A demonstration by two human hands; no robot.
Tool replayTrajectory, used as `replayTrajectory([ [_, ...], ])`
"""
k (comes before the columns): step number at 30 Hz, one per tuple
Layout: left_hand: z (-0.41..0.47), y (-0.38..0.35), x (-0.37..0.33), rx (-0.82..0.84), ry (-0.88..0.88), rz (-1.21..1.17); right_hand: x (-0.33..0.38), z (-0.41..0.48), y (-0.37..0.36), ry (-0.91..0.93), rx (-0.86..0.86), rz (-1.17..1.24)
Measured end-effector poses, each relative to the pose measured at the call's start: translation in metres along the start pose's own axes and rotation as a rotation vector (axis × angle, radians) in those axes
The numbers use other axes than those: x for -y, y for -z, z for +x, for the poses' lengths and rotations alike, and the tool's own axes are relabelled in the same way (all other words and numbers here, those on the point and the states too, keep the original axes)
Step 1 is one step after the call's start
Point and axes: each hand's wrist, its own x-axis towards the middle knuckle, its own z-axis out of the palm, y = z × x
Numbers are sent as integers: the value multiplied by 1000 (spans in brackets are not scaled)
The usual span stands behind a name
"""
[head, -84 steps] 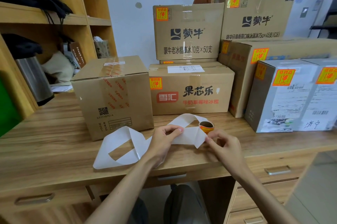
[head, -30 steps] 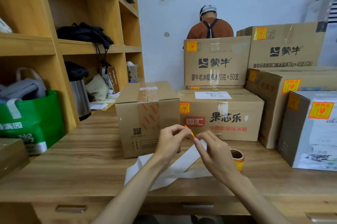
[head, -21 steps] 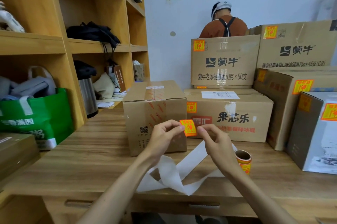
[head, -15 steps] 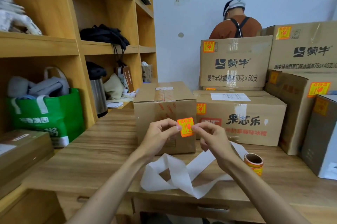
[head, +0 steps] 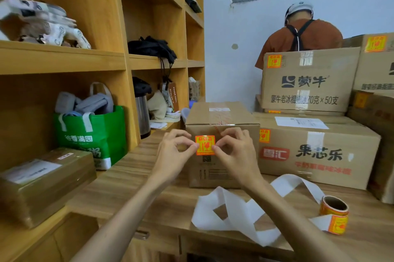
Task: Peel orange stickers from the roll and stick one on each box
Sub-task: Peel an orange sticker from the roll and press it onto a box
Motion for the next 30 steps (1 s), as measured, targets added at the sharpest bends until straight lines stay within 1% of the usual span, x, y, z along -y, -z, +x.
replayTrajectory([
  [3, 6, 6, 3, -17, -26, 51, 2, 10, -13, 66, -37, -45],
  [7, 19, 7, 8, 4, -50, 66, 0, 23, -21, 63, 2, -51],
  [14, 34, 5, 17, 69, -12, 39, -8, 33, -34, 21, 54, -32],
  [21, 37, 4, 27, 42, -30, 41, -14, 29, -46, 26, -28, -12],
  [30, 39, -9, 34, -39, -103, 167, -19, 28, -56, 44, -90, -75],
])
